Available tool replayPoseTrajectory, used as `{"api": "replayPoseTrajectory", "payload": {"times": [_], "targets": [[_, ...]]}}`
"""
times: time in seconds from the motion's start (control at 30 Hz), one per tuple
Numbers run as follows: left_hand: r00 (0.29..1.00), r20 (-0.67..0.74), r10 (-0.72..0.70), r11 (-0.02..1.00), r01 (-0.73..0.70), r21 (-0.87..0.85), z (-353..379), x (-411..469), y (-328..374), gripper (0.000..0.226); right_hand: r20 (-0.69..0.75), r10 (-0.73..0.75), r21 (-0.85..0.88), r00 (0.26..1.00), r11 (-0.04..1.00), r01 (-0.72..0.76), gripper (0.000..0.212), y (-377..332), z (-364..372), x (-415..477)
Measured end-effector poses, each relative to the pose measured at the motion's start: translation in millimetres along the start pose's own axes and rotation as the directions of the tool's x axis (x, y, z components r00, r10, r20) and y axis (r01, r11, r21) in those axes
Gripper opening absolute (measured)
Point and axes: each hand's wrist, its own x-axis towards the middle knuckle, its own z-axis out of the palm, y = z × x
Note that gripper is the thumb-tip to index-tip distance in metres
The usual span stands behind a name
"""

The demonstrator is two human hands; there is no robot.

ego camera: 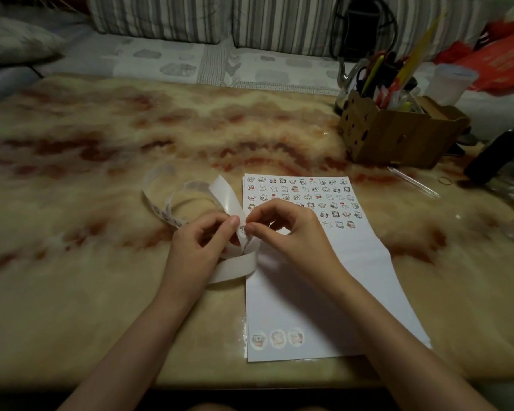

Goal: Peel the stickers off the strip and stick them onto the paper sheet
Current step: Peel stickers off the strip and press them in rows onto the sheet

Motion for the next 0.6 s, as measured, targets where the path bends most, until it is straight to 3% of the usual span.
{"api": "replayPoseTrajectory", "payload": {"times": [0.27,0.47,0.6], "targets": [[0.999,-0.006,-0.033,0.999,0.034,0.038,1,0,-2,0.02,0.019,-0.01,-0.016,1.0,1.0,0.01,0.004,1,-1,-3],[0.997,-0.025,-0.072,0.993,0.074,0.09,2,0,-3,0.017,0.05,-0.118,-0.171,0.992,0.977,0.125,0.005,3,0,-9],[0.996,-0.019,-0.087,0.99,0.089,0.114,1,0,-4,0.019,0.056,-0.078,-0.042,0.995,0.996,0.08,0.007,-2,-8,-13]]}}
